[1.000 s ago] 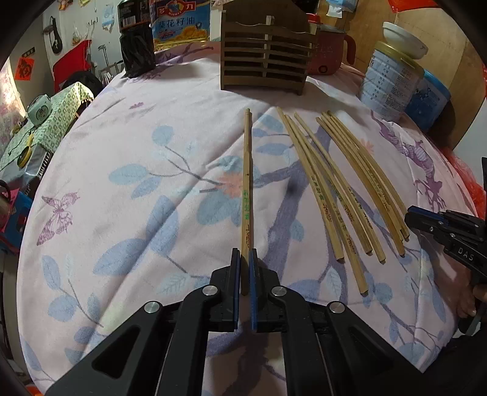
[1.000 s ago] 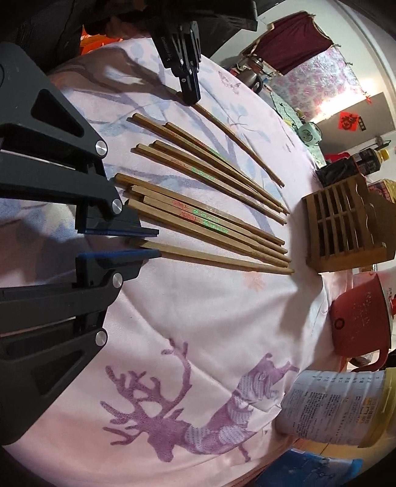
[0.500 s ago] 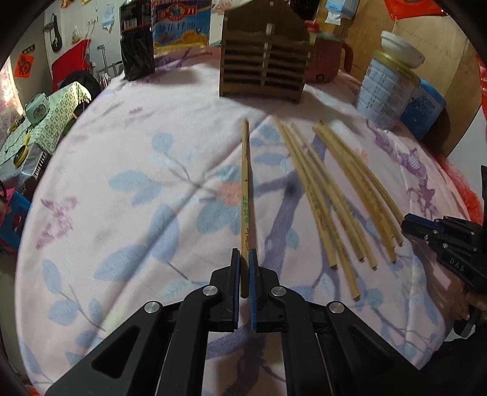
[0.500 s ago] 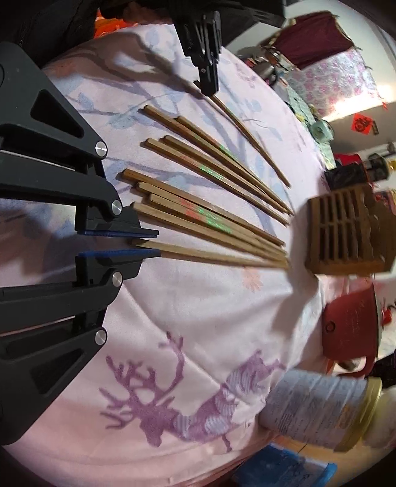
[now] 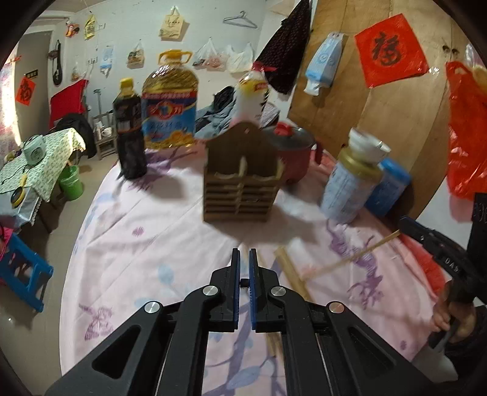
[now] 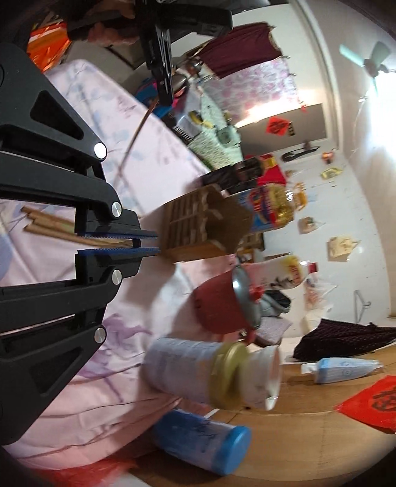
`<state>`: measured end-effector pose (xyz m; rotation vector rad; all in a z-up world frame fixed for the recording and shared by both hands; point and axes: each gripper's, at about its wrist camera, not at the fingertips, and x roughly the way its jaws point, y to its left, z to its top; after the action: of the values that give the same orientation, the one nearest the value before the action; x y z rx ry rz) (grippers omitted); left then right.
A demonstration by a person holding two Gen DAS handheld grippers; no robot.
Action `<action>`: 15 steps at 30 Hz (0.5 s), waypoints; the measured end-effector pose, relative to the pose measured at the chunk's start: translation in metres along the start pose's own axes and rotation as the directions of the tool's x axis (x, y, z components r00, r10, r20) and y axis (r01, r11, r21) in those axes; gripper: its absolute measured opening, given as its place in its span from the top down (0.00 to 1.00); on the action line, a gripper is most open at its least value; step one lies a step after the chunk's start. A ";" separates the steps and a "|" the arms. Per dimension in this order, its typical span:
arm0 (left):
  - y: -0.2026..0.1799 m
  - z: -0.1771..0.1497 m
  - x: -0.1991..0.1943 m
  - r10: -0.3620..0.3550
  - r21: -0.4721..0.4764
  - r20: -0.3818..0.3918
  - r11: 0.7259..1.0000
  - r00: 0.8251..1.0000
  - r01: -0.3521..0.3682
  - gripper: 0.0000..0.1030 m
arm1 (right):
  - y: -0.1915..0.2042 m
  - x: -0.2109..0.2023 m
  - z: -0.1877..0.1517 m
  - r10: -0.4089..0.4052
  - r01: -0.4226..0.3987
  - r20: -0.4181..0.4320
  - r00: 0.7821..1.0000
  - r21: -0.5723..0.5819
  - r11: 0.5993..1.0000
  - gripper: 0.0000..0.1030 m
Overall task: Organize utensils
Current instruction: 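Carry both chopsticks to the wooden holder and open both grippers over it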
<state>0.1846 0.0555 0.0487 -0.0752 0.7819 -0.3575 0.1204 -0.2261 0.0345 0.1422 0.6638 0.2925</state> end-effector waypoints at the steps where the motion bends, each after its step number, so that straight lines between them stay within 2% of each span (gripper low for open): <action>1: -0.001 0.003 -0.002 -0.009 0.002 0.001 1.000 1.000 0.009 0.94 | 0.002 0.000 0.003 0.006 -0.006 0.000 1.000 -0.001 1.000 0.94; 8: -0.008 0.036 -0.002 -0.074 -0.005 0.000 0.997 0.997 0.074 0.94 | 0.006 0.003 0.022 0.038 -0.038 0.017 0.999 0.017 0.999 0.94; 11: -0.011 0.046 0.000 -0.070 0.014 0.016 0.997 0.997 0.070 0.94 | 0.009 0.004 0.035 0.045 -0.045 0.036 0.998 0.004 0.999 0.94; 15: -0.014 0.077 0.000 -0.078 0.028 0.061 0.997 0.995 0.077 0.94 | 0.015 0.010 0.063 0.065 -0.064 0.080 0.995 -0.014 0.998 0.94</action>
<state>0.2346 0.0370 0.1067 -0.0921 0.7136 -0.4369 0.1637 -0.2113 0.0809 0.1643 0.5789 0.3510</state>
